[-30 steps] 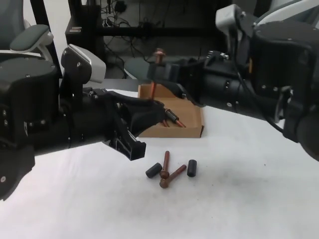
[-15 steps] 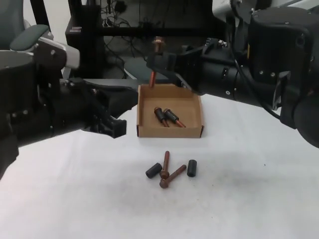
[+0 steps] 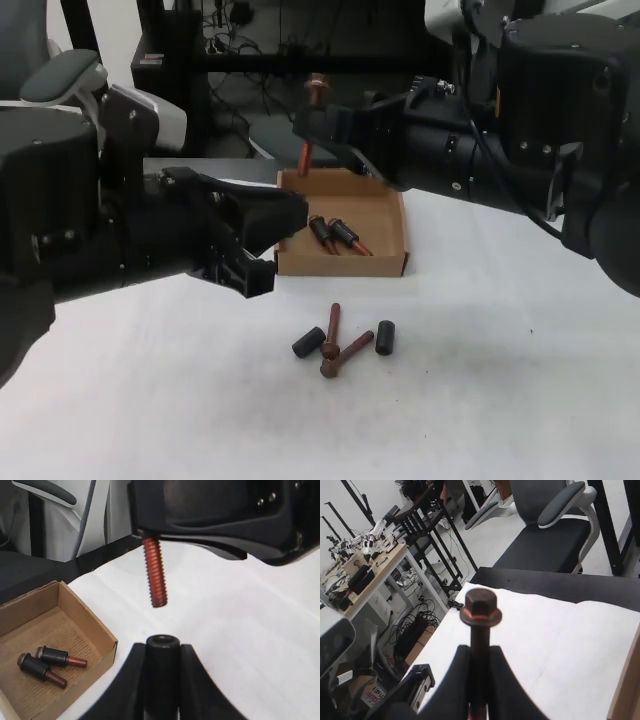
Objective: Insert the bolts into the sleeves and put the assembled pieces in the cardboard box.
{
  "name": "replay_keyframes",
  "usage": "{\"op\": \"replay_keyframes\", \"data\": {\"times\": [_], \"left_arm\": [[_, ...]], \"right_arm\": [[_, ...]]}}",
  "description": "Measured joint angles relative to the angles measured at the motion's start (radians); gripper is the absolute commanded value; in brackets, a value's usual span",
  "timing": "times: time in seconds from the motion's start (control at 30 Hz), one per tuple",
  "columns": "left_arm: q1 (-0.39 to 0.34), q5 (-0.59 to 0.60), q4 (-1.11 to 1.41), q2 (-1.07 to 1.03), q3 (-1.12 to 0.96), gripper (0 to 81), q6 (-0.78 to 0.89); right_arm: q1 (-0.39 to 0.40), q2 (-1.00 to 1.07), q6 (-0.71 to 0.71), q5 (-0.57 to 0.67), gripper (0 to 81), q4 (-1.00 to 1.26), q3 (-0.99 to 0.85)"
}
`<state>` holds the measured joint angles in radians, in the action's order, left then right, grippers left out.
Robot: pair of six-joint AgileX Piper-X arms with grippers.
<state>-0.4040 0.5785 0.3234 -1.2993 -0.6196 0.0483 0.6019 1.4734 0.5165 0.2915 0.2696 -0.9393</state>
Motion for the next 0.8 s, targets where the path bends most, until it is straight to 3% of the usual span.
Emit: {"op": "replay_keyframes", "data": {"times": [0.8], "left_arm": [[0.0, -0.006, 0.006, 0.0, -0.034, 1.7, 0.0]], "right_arm": [[-0.003, 0.0, -0.003, -0.004, 0.4, 0.007, -0.003]]}}
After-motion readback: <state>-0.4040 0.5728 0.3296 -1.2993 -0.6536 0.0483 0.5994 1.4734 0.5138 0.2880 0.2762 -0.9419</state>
